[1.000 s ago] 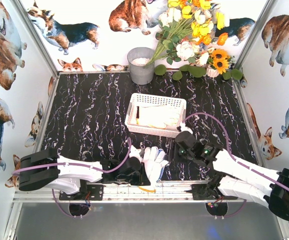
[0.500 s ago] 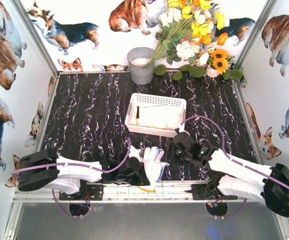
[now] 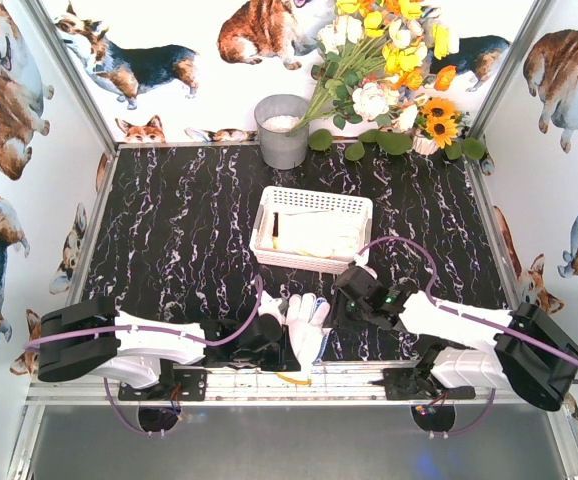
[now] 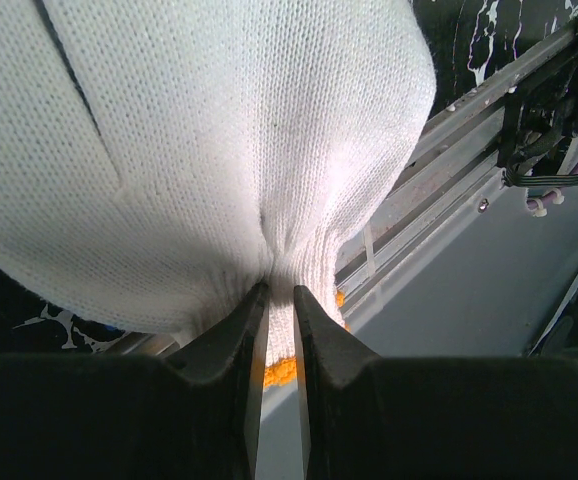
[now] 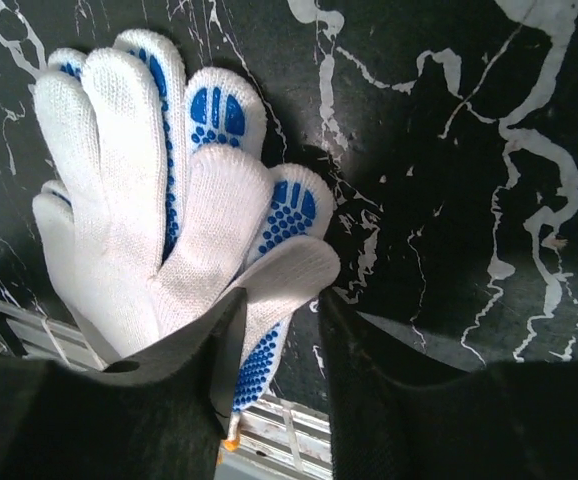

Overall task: Put the gloves into the storage basket
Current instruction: Pair the glove with the glove.

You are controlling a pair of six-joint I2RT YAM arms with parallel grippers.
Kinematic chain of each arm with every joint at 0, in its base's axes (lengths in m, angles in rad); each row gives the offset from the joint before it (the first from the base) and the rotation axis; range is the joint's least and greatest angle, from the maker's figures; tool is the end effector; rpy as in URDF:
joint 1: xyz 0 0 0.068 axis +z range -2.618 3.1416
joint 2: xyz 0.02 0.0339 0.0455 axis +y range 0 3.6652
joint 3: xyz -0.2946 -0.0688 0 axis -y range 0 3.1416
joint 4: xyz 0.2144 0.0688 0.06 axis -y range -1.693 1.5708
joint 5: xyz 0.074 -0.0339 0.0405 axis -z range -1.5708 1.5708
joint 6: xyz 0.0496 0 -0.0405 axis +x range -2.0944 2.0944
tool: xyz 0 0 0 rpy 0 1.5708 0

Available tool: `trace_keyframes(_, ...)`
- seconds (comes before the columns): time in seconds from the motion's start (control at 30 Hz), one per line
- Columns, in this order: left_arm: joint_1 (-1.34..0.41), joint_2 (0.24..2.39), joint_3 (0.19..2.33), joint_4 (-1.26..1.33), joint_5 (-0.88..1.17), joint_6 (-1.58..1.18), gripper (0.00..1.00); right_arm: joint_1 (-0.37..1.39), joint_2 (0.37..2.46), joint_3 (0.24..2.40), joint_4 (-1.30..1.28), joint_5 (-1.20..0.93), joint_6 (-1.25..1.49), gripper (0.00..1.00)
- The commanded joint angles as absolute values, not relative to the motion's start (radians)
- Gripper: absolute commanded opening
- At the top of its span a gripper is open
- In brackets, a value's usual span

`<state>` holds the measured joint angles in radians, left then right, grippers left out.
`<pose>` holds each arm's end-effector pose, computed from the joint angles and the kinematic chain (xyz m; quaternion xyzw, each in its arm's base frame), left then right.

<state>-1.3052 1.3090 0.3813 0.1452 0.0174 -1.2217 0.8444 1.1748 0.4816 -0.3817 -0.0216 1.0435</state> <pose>0.0538 -0.2009 0.1753 0.0419 0.9223 -0.3684 0.1085 0.1111 0.1266 0.1858 0.0937 0.9648 0.2049 0.1355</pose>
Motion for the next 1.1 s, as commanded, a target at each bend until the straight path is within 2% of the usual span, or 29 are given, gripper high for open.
trace_keyframes(0.0, -1.313, 1.328, 0.379, 0.078, 0.015, -1.199, 0.12, 0.855, 1.205, 0.521, -0.375, 0.045, 1.035, 0.32)
trace_keyframes(0.23, -1.314, 1.322, 0.372, 0.075, 0.018, -1.199, 0.12, 0.861, 1.14, 0.564, -0.512, 0.15, 0.983, 0.22)
trace_keyframes(0.27, -1.313, 1.322, 0.373, 0.074, 0.018, -1.198, 0.12, 0.862, 1.132, 0.567, -0.516, 0.157, 0.977, 0.18)
trace_keyframes(0.37, -1.314, 1.324, 0.375, 0.068, 0.019, -1.199, 0.12, 0.862, 1.124, 0.582, -0.536, 0.19, 0.949, 0.0)
trace_keyframes(0.53, -1.313, 1.319, 0.373, 0.064, 0.02, -1.199, 0.12, 0.862, 1.134, 0.618, -0.545, 0.196, 0.9, 0.0)
trace_keyframes(0.8, -1.314, 1.324, 0.379, 0.064, 0.016, -1.197, 0.12, 0.862, 1.172, 0.593, -0.44, 0.115, 0.925, 0.31)
trace_keyframes(0.9, -1.314, 1.322, 0.381, 0.064, 0.012, -1.198, 0.12, 0.862, 1.198, 0.594, -0.409, 0.103, 0.928, 0.35)
trace_keyframes(1.07, -1.314, 1.325, 0.382, 0.066, 0.011, -1.196, 0.12, 0.862, 1.26, 0.608, -0.417, 0.105, 0.917, 0.38)
